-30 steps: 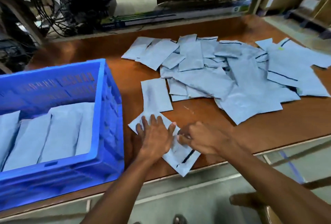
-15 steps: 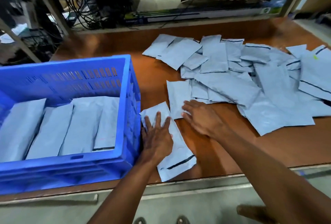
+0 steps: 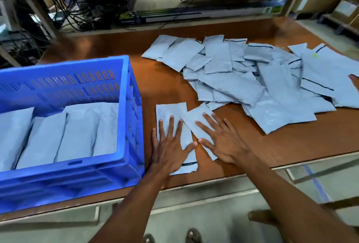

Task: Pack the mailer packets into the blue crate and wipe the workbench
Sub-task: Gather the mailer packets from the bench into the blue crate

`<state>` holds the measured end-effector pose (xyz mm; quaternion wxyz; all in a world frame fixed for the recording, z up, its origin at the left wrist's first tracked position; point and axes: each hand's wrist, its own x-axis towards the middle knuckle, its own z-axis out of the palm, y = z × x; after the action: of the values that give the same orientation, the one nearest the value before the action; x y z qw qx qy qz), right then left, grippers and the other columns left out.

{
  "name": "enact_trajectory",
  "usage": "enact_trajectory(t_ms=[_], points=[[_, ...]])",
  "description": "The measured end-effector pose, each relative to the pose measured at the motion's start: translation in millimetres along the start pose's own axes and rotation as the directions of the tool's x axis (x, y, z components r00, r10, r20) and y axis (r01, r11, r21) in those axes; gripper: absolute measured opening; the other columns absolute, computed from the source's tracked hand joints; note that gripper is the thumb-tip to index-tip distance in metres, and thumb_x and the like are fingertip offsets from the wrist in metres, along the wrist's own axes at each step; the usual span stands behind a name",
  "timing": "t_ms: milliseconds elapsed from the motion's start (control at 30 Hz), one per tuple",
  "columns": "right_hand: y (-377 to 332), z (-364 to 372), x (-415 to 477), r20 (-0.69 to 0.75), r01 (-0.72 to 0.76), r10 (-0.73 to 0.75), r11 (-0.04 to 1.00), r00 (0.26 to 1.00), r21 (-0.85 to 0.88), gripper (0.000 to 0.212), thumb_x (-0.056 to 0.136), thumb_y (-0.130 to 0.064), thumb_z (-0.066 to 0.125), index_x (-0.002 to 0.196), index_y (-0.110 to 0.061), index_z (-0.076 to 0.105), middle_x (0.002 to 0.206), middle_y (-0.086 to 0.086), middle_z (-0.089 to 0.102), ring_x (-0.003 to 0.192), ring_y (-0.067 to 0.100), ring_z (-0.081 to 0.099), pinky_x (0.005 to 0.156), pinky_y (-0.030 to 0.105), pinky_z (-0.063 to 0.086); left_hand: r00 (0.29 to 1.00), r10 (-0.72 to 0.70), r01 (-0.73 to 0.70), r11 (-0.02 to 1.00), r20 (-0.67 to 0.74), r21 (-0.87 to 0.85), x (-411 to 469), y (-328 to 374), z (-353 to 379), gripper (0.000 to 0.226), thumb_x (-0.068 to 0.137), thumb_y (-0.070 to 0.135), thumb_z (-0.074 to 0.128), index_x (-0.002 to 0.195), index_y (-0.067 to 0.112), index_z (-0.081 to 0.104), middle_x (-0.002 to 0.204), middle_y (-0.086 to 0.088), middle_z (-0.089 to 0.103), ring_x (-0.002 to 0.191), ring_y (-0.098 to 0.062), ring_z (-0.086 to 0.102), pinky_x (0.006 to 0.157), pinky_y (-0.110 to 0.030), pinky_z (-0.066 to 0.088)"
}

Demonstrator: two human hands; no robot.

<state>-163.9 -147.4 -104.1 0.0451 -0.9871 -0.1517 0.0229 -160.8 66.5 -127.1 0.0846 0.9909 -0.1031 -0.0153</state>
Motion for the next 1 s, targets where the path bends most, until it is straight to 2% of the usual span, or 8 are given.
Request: enact_trajectory(t_ms=[133,300,367,467,600,733,867,1000], points=[[-2,10,-5,-0.034,-0.039,0.04,0.999,0.999,0.021,0.059,0.098,-0.065,0.01,0.153,-0.045,-0.003,0.163,-0.013,-0.008,0.15,0.012,-0.011,0.122,0.041,0.009,0.999,0.025,-0.024,0.999,-0.038,0.024,3,0,3,0.083,0.088,0.079,0.008,0.157,0.033,0.008,0.165,0.001,-0.001,0.151,-0.032,-0.006,0.121,-0.054,0.004],[-18,17,-12,-0.109,-0.117,0.122,0.992,0.987,0.057,0.056,0.102,-0.049,0.007,0.155,-0.035,0.015,0.163,-0.009,0.008,0.151,0.015,0.001,0.119,0.033,0.005,0.996,0.069,-0.067,0.997,-0.049,0.041,1,5,1,0.054,0.102,0.038,0.028,0.153,0.021,0.032,0.161,-0.006,0.025,0.148,-0.037,0.018,0.118,-0.051,0.024],[-23,21,-12,-0.12,-0.135,0.143,0.988,0.982,0.072,0.06,0.101,-0.045,0.0,0.154,-0.029,0.022,0.162,-0.005,0.018,0.151,0.018,0.009,0.12,0.035,0.011,0.997,0.076,-0.075,0.995,-0.013,0.062,-2,8,-3,0.058,0.098,0.022,0.045,0.153,0.014,0.029,0.161,-0.01,0.024,0.148,-0.039,0.017,0.118,-0.049,0.024],[-25,25,-17,-0.165,-0.141,0.159,0.983,0.973,0.12,0.072,0.099,-0.047,-0.012,0.151,-0.025,0.033,0.158,-0.001,0.03,0.148,0.021,0.024,0.118,0.034,0.016,0.994,0.105,-0.106,0.991,0.02,0.078,-4,13,-17,0.063,0.096,0.008,0.041,0.154,0.004,0.018,0.162,-0.016,0.013,0.15,-0.039,0.006,0.122,-0.043,0.016],[-35,-14,-17,-0.375,-0.114,0.172,0.978,0.911,0.172,0.052,0.104,-0.033,0.018,0.146,-0.018,0.043,0.151,0.003,0.043,0.144,0.022,0.033,0.114,0.038,0.031,0.97,0.167,-0.143,0.98,-0.176,0.139,3,23,-59,0.055,0.086,0.006,0.035,0.138,0.0,0.052,0.149,-0.018,0.044,0.139,-0.032,0.041,0.113,-0.039,0.034],[-67,-107,6,-0.622,-0.019,0.175,0.968,0.763,0.249,0.046,0.104,-0.025,0.03,0.148,-0.015,0.041,0.154,0.005,0.039,0.146,0.022,0.028,0.116,0.042,0.026,0.897,0.213,-0.185,0.977,-0.388,0.109,4,33,-158,0.057,0.102,0.011,0.038,0.153,-0.001,0.016,0.161,-0.019,0.011,0.151,-0.033,0.006,0.121,-0.043,0.001],[-137,-188,30,-0.725,0.173,0.159,0.916,0.67,0.361,0.044,0.105,-0.022,0.038,0.147,-0.013,0.041,0.154,0.006,0.038,0.147,0.019,0.025,0.119,0.037,0.023,0.769,0.186,-0.059,0.973,-0.611,0.222,-14,-8,-259,0.056,0.102,0.012,0.036,0.154,-0.001,0.016,0.162,-0.018,0.011,0.151,-0.034,0.007,0.122,-0.048,0.006],[-227,-208,59,-0.696,0.29,0.003,0.907,0.719,0.304,0.045,0.102,-0.02,0.038,0.143,-0.005,0.046,0.149,0.014,0.044,0.143,0.026,0.033,0.118,0.038,0.025,0.881,0.09,0.064,0.95,-0.464,0.306,-53,-112,-292,0.065,0.091,0.008,0.022,0.154,-0.001,0.007,0.163,-0.018,-0.001,0.151,-0.035,-0.002,0.121,-0.051,0.004]])
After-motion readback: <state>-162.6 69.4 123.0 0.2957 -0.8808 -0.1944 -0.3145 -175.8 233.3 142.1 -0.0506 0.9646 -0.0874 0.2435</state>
